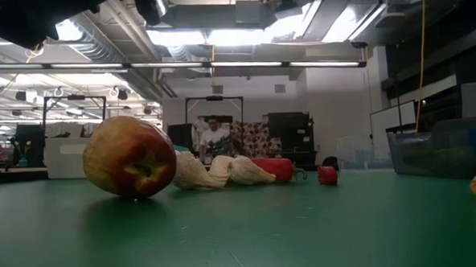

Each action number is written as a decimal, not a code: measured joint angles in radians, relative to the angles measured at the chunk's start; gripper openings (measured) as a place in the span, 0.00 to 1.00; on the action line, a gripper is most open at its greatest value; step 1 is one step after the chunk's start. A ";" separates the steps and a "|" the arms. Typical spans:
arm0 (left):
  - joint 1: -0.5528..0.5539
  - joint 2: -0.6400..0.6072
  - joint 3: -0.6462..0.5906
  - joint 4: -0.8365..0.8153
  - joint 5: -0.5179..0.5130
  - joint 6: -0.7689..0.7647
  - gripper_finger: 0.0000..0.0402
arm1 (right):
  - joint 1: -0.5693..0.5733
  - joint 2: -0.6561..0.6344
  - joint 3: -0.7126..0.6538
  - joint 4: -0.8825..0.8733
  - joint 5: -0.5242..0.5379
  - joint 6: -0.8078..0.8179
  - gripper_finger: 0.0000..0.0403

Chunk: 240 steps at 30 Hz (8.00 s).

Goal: Sort produce into baskets
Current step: Put the yellow lemon into the white bin, then put the white garlic into the transparent bin, then put the orange chili pepper into the blue bin

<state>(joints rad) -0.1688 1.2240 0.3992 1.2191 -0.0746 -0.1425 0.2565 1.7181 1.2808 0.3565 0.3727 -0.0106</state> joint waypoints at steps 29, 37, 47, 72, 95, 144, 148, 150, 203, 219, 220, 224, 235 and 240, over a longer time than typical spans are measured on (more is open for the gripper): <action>0.225 -0.301 0.002 -1.052 -1.084 -0.181 0.46 | -0.001 0.005 -0.004 -0.532 0.001 0.227 0.76; 0.444 -0.320 0.001 -1.470 -1.056 -0.531 0.49 | -0.001 0.005 -0.004 -0.558 0.000 0.227 0.76; 0.568 -0.319 0.000 -1.522 -0.928 -0.509 0.72 | -0.001 0.005 -0.003 -0.587 -0.026 0.249 0.76; 0.011 -0.318 0.000 -1.156 -0.514 -0.349 0.72 | -0.018 0.094 -0.216 -0.408 0.025 0.216 0.76; -0.021 -0.318 0.000 -1.159 -0.592 -0.358 0.72 | -0.095 0.210 -0.216 -0.318 -0.060 0.185 0.76; -0.021 -0.318 0.000 -1.210 -0.611 -0.407 0.72 | -0.335 -0.059 -0.166 -0.910 0.403 0.375 0.30; -0.021 -0.318 0.000 -1.210 -0.612 -0.382 0.72 | -0.456 -0.058 -0.195 -1.031 0.405 0.539 0.30; -0.021 -0.318 0.000 -1.210 -0.612 -0.382 0.72 | -0.518 -0.058 -0.200 -1.088 0.398 0.631 0.30; -0.082 -0.318 0.000 -1.268 -0.611 -0.407 0.72 | 0.145 -0.125 -0.030 -1.439 -0.230 0.488 0.73; -0.082 -0.318 0.000 -1.271 -0.612 -0.419 0.72 | 0.301 -0.030 -0.187 -1.186 -0.280 0.635 0.73; -0.082 -0.318 0.001 -1.271 -0.613 -0.420 0.72 | 0.301 -0.018 -0.190 -1.186 -0.290 0.633 0.73; -0.082 -0.318 0.000 -1.292 -0.615 -0.427 0.72 | 0.301 0.033 -0.193 -1.188 -0.342 0.609 0.73; -0.082 -0.318 0.000 -1.307 -0.618 -0.429 0.72 | 0.299 0.095 -0.189 -1.179 -0.323 0.601 0.59; -0.082 -0.318 0.000 -1.315 -0.618 -0.432 0.72 | 0.298 0.099 -0.159 -1.197 -0.280 0.609 0.28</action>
<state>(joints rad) -0.2508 0.9058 0.3996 -0.0955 -0.6929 -0.5747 0.5541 1.8175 1.1215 -0.8403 0.0930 0.5982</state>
